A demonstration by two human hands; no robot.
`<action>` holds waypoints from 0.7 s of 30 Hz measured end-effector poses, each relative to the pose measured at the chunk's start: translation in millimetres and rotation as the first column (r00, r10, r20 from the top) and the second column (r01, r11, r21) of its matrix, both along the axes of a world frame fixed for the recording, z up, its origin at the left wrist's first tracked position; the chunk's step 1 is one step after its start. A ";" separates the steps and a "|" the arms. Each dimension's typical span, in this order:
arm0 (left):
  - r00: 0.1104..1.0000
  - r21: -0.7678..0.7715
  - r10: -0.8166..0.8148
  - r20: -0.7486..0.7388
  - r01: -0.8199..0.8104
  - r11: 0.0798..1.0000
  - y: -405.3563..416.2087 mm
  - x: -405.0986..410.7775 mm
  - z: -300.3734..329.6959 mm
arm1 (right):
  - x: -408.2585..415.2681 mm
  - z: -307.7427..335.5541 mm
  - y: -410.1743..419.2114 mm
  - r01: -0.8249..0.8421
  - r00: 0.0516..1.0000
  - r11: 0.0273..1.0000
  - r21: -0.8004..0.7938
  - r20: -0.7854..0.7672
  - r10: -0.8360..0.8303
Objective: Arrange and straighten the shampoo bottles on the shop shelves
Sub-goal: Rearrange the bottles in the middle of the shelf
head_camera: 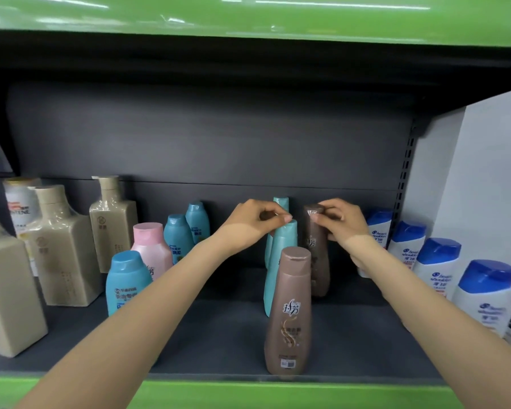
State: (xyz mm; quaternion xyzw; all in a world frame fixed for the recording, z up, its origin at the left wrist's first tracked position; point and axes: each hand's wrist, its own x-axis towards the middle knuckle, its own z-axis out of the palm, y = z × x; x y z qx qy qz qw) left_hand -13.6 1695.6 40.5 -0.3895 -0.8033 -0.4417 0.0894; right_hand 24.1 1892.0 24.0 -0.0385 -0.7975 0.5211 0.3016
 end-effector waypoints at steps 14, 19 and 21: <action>0.952 0.122 0.235 -0.196 -0.214 0.969 -0.8 45.0 19.6 | 125.1 35.1 -23.7 0.072 0.993 0.996 0.050 -0.093 -0.067; 0.944 0.112 0.115 -0.308 -0.084 0.990 -5.2 91.6 22.3 | 159.7 37.2 -38.2 0.166 0.982 0.983 0.076 -0.103 -0.158; 0.947 0.120 0.049 -0.316 -0.011 0.993 -9.6 108.3 21.6 | 172.9 36.6 -48.1 0.192 0.976 0.979 0.072 -0.122 -0.182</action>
